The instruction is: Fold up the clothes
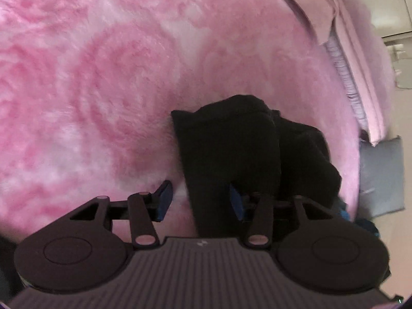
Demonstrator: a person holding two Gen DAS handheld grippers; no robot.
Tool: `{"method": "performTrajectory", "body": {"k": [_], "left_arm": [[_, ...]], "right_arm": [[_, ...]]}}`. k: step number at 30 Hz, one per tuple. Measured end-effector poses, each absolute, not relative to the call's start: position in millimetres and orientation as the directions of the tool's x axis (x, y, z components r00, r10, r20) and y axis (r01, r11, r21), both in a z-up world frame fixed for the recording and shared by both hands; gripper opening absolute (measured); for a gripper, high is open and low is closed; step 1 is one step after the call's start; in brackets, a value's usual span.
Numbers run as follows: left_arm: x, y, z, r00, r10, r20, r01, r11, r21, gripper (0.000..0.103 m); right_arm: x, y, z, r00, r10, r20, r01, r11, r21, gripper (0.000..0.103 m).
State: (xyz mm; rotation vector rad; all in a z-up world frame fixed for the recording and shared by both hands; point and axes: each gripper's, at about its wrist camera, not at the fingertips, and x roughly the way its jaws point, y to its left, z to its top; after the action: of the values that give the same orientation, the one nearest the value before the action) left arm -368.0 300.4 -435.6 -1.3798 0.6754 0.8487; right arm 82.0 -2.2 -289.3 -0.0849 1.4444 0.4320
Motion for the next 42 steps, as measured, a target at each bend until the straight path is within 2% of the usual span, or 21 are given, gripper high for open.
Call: {"method": "performTrajectory", "body": {"k": [1,2,5,7,8,10,12,13,14,16,18,19,22,25,29,38,40,41,42], "left_arm": [[-365,305,-431,0.55,0.126,-0.826,-0.833,0.001,-0.554,0.004],[-362,309,-427,0.551,0.135,-0.823,-0.832,0.009,-0.555,0.003],[-368,335,-367,0.554,0.308,-0.773,-0.824,0.073,-0.562,0.002],[-374,353,-299,0.547,0.439,-0.713,-0.832,0.192,-0.52,0.002],[-377,362,-264,0.545,0.5,-0.673,-0.835,0.25,-0.49,0.003],[-365,370,-203,0.534,0.572,-0.622,-0.843,0.41,-0.347,0.005],[-358,371,-209,0.467,0.578,-0.67,-0.877,0.398,-0.268,0.012],[-354,371,-215,0.43,0.577,-0.694,-0.893,0.386,-0.232,0.02],[-351,371,-221,0.391,0.577,-0.717,-0.907,0.374,-0.194,0.038],[-345,372,-232,0.312,0.573,-0.758,-0.929,0.35,-0.118,0.058],[-339,372,-244,0.229,0.567,-0.791,-0.944,0.326,-0.039,0.057],[-348,377,-261,0.184,0.53,-0.828,-0.961,0.274,-0.038,0.056],[-384,392,-315,0.082,0.402,-0.912,-0.995,0.091,-0.05,0.053],[-424,401,-342,0.086,0.325,-0.942,-0.992,-0.064,-0.113,0.052],[-447,425,-353,0.11,0.354,-0.929,-0.969,-0.169,-0.179,0.054],[-458,497,-387,0.104,0.452,-0.886,-0.956,-0.199,-0.214,0.059],[-464,511,-397,0.121,0.462,-0.879,-0.947,-0.212,-0.241,0.059],[-466,518,-401,0.128,0.465,-0.876,-0.944,-0.214,-0.251,0.059],[-467,523,-407,0.141,0.456,-0.879,-0.939,-0.221,-0.265,0.059]], "right_arm": [[84,-3,-291,0.061,0.233,-0.971,-0.325,0.924,0.202,0.039],[85,-4,-293,0.059,0.232,-0.971,-0.316,0.927,0.202,0.039],[90,1,-294,0.056,0.233,-0.971,-0.296,0.933,0.207,0.039],[93,10,-292,0.054,0.246,-0.968,-0.291,0.931,0.22,0.039],[95,16,-290,0.052,0.256,-0.965,-0.292,0.928,0.23,0.039],[98,32,-287,0.048,0.275,-0.96,-0.304,0.92,0.248,0.039],[99,50,-284,0.044,0.291,-0.956,-0.324,0.909,0.262,0.039],[100,59,-283,0.041,0.299,-0.953,-0.335,0.903,0.268,0.039],[99,67,-282,0.038,0.306,-0.951,-0.345,0.897,0.275,0.039],[94,77,-284,0.029,0.307,-0.951,-0.368,0.888,0.275,0.039],[89,88,-286,0.021,0.308,-0.951,-0.391,0.878,0.276,0.039],[87,93,-287,0.017,0.308,-0.951,-0.402,0.873,0.275,0.039],[84,91,-294,0.03,0.279,-0.96,-0.432,0.87,0.239,0.039],[84,83,-305,0.041,0.236,-0.971,-0.427,0.883,0.197,0.039],[94,71,-316,0.063,0.252,-0.966,-0.402,0.892,0.207,0.039],[155,70,-328,0.215,0.455,-0.864,-0.468,0.825,0.318,0.04],[170,77,-339,0.209,0.484,-0.85,-0.497,0.801,0.334,0.048],[176,79,-344,0.214,0.488,-0.846,-0.504,0.797,0.333,0.059],[182,81,-350,0.226,0.492,-0.841,-0.506,0.797,0.33,0.063]]}}
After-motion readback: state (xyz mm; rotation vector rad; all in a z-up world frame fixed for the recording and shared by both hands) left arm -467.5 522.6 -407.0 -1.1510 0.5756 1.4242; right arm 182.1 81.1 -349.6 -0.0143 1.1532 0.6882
